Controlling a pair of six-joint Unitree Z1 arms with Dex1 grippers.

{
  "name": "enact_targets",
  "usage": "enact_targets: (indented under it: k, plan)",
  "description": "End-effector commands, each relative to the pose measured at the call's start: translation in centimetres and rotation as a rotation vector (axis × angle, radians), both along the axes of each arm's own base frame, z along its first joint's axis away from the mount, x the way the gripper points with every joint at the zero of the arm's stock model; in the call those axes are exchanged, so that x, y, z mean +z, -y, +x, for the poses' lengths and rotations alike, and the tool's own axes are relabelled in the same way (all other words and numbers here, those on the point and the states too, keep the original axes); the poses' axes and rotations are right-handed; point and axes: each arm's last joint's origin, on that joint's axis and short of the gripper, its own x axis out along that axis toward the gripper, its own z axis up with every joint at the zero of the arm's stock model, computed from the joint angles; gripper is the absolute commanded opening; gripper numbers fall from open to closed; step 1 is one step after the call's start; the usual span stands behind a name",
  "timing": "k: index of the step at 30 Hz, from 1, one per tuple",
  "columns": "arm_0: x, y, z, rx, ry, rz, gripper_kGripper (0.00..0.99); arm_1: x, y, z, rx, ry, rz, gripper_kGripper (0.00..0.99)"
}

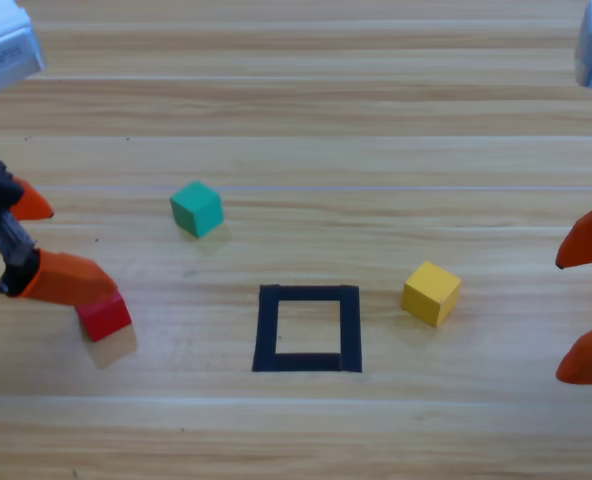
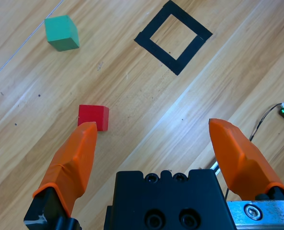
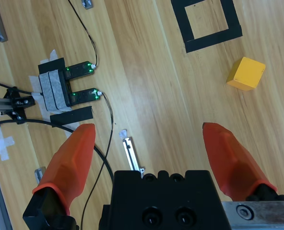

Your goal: Stack the blocks in the rectangular block: red at the bottom, yellow in the middle, green on top

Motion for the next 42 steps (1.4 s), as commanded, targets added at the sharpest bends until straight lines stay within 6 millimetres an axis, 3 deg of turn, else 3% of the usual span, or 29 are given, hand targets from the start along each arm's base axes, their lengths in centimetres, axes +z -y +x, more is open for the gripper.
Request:
enact_targets:
  k: [1,8,15,19,22,27,33,37,42]
  plan:
    - [-0.4,0.0,-0.4,-0.010,0.008,-0.003,0.990,-0.9,-1.0,0.0,0.014,-0.001,-0.027,0.983]
    - [-0.2,0.0,-0.4,-0.003,0.008,-0.008,0.990,-0.7,-0.6,0.1,-0.043,0.048,-0.051,0.982]
    - [0.1,0.0,-0.4,0.026,0.001,-0.028,0.990,-0.2,-0.1,2.0,-0.363,0.243,-0.128,0.983]
    - [1.2,0.2,0.1,0.124,-0.010,-0.077,0.976,-1.5,-1.5,3.9,-0.456,0.284,-0.204,0.983]
    - [1.5,0.6,1.7,0.265,-0.036,-0.098,0.934,-3.1,-2.9,5.2,-0.457,0.278,-0.263,0.983]
    - [-0.7,1.5,5.6,0.575,-0.174,-0.044,0.934,-6.4,-6.1,8.1,-0.437,0.249,-0.354,0.982]
    - [-2.9,0.3,7.6,0.899,-0.287,-0.075,0.933,-9.7,-8.8,10.3,-0.361,0.231,-0.429,0.982]
    - [-4.1,-0.4,8.9,1.059,-0.391,-0.064,0.933,-11.0,-10.0,11.0,-0.316,0.200,-0.433,0.986]
    - [-5.4,0.5,11.0,1.170,-0.493,-0.036,0.934,-12.1,-11.0,11.0,-0.252,0.152,-0.419,0.985]
